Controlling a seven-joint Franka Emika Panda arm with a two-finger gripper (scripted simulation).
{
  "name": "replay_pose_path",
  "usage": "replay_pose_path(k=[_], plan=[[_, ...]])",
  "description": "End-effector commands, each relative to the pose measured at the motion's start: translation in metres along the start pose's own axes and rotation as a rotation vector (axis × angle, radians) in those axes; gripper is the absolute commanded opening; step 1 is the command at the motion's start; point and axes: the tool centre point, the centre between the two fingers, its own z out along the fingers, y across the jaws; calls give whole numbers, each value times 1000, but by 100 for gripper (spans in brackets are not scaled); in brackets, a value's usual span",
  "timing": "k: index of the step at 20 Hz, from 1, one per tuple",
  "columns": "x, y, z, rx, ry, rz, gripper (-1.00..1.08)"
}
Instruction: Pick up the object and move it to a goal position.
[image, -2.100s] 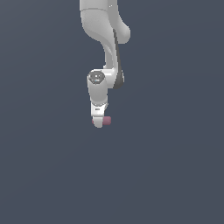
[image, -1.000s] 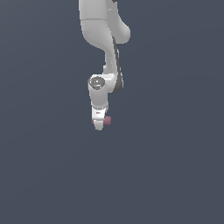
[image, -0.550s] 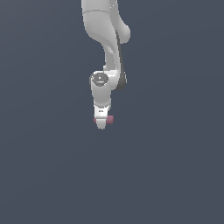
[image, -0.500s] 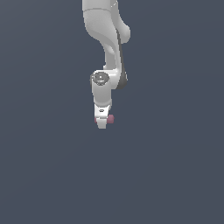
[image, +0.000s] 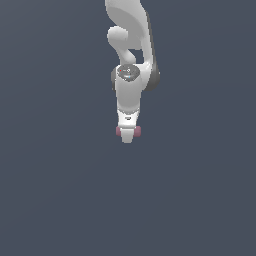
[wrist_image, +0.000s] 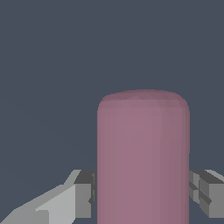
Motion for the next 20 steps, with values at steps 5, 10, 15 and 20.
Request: replay_pose_path(k=[5, 10, 15, 20], plan=[[39, 18, -62, 1, 2, -1, -100], [69, 33, -109, 1, 2, -1, -100], [96, 47, -153, 1, 2, 0, -100], [119, 61, -191, 0, 1, 2, -100]])
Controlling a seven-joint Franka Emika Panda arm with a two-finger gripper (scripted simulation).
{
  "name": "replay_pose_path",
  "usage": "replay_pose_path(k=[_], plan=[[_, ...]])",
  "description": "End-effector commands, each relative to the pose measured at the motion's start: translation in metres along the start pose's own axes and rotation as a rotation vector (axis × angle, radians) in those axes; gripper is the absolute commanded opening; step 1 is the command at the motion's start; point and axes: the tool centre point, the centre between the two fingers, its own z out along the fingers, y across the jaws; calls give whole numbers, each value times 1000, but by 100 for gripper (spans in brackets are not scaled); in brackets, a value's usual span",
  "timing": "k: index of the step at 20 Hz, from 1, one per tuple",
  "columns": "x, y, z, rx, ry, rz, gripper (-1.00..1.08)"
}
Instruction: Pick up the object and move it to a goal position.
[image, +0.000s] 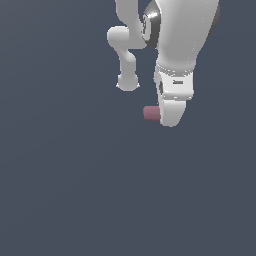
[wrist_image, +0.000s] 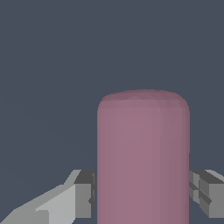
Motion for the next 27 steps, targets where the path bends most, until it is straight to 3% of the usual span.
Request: replay_pose_path(k=[1, 13, 27], plan=[[11, 6, -18, 1, 0, 1, -100], [50, 30, -80, 1, -1, 3, -100], [63, 40, -101, 1, -2, 3, -100]])
